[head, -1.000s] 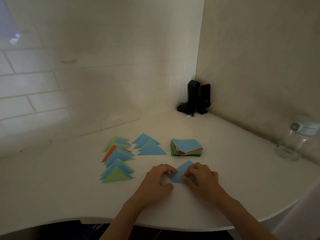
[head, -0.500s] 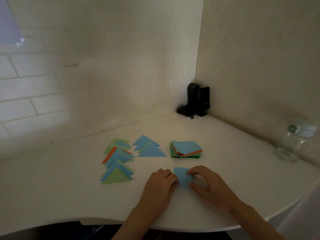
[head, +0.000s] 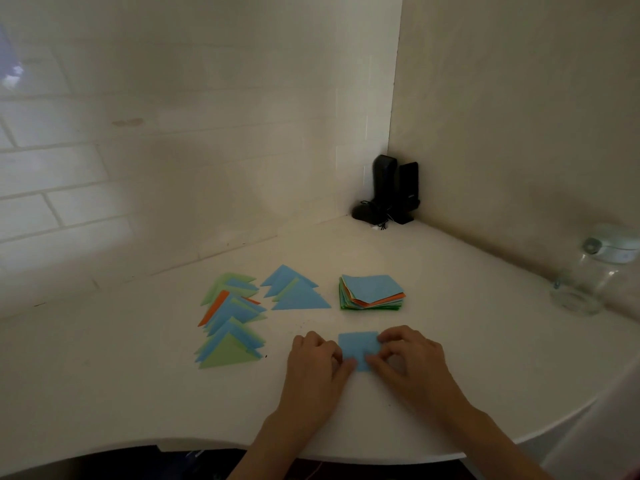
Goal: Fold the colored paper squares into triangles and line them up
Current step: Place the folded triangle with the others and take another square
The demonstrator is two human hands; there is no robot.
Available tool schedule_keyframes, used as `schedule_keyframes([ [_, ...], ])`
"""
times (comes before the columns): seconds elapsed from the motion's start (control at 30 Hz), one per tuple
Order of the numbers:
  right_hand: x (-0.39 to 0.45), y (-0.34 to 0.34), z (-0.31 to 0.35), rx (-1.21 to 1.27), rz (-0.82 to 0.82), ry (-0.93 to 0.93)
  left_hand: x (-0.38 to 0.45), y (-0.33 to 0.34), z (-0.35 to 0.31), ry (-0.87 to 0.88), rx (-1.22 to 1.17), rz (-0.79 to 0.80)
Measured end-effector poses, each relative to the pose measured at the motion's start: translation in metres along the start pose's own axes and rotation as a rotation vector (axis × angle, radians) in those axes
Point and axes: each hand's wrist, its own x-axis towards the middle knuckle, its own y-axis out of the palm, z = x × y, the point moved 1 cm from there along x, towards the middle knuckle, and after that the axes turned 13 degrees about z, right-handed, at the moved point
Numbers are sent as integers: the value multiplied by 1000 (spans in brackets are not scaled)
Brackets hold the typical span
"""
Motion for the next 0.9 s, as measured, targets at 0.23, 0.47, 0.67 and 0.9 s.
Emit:
schedule_keyframes([
  [0.23, 1, 7, 2, -35, -113, 27, 2, 10, -9, -74, 165, -150],
  [0.47, 2, 2, 0, 34, -5, 74, 4, 6, -3, -44, 4, -143],
  [0.67, 4, -8, 0, 106, 121, 105, 1, -1, 1, -24, -80, -44],
  [0.9, 6, -13, 2, 112, 189, 140, 4, -8, -7, -2, -36, 26],
])
